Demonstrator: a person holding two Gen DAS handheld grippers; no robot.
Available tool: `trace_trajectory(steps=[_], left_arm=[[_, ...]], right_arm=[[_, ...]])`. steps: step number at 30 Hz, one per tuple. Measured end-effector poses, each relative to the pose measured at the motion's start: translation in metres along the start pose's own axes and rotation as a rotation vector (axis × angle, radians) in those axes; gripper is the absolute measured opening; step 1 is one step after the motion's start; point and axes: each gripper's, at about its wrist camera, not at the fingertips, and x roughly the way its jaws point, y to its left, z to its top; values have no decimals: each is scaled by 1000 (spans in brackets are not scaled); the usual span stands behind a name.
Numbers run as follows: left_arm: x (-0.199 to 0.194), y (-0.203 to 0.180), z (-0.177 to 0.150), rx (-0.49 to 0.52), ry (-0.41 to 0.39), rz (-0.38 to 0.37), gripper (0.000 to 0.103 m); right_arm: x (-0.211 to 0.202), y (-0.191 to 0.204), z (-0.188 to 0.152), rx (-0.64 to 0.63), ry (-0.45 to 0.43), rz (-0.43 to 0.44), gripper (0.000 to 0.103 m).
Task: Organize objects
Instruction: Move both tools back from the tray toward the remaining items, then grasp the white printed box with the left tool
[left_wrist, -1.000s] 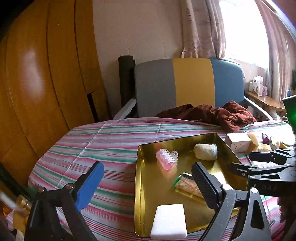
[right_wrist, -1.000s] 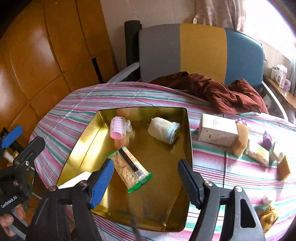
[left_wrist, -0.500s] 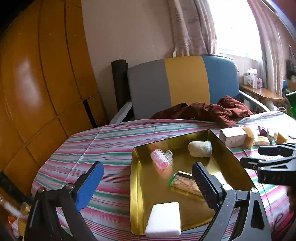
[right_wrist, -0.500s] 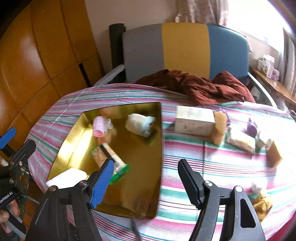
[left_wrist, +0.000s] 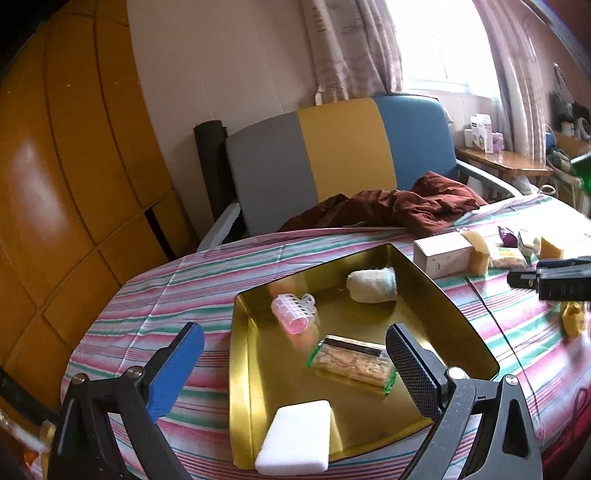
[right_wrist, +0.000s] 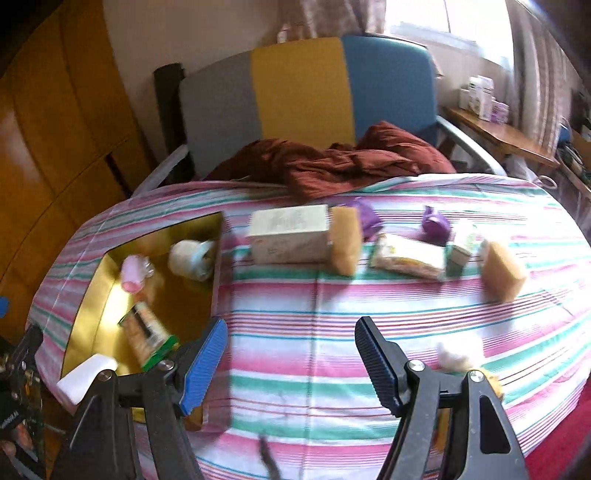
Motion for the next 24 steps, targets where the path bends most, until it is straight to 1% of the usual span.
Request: trace_trajectory(steps=[8, 17, 21, 24], left_arm=[[9, -22, 3, 53, 18, -23, 99], [22, -44, 5, 103, 46, -55, 99], [32, -54, 6, 125, 68, -74, 99], [39, -60, 9, 139, 83, -99, 99]], right_arm=[[-2, -33, 25, 19, -32, -54, 73], [14, -66, 62, -6, -57, -118, 73], [33, -87, 77, 12, -66, -115, 73], [47, -101, 78, 49, -51, -101, 73]])
